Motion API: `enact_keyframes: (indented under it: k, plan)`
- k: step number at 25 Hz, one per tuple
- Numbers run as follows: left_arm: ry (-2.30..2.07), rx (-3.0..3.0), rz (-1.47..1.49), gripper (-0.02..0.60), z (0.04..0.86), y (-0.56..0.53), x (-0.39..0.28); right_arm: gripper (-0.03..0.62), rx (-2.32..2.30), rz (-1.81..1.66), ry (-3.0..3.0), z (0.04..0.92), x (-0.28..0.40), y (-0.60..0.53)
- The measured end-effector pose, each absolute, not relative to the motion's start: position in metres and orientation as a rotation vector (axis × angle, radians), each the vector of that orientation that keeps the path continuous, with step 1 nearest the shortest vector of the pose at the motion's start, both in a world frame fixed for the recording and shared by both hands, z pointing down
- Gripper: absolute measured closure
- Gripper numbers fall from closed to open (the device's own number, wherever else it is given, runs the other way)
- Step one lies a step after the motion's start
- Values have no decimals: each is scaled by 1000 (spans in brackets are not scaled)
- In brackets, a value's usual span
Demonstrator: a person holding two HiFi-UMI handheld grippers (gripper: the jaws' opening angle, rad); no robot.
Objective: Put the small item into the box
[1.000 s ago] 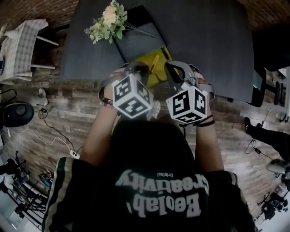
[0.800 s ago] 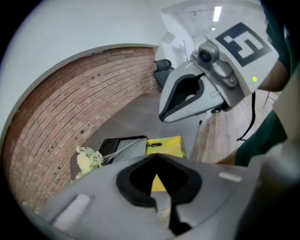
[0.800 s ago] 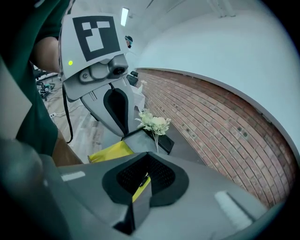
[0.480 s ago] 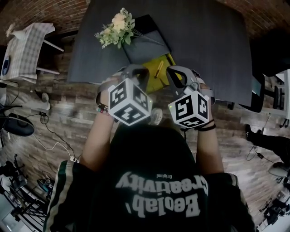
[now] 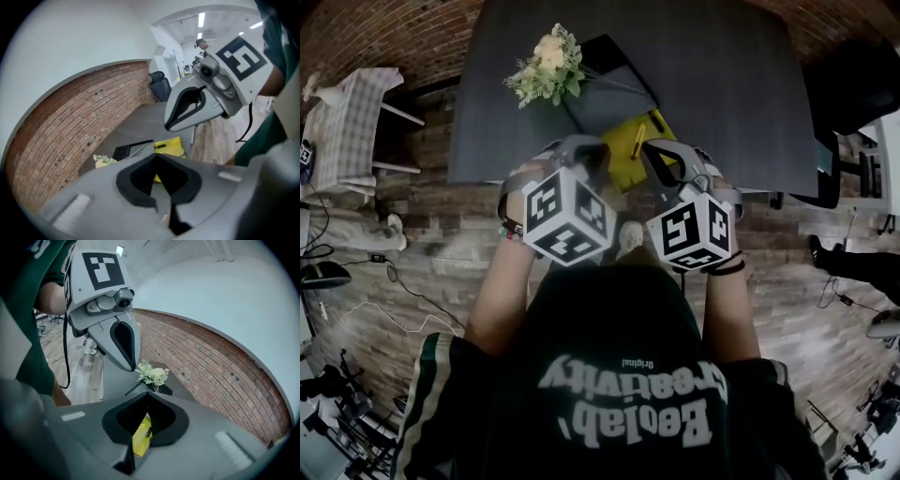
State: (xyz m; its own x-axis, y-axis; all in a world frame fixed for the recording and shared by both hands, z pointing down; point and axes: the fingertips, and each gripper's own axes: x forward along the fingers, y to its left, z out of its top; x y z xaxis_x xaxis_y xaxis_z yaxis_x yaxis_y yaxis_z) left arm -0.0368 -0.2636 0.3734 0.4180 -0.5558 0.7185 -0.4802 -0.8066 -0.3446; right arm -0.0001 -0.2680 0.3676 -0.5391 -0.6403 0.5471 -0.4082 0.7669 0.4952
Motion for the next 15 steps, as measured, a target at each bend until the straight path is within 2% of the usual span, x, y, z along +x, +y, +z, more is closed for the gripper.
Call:
enact_keyframes:
  k: [15]
  plan:
    - [887,-2521,-1216,581,348,-225,-59,589,934,-514,-2091,338,-14,-228]
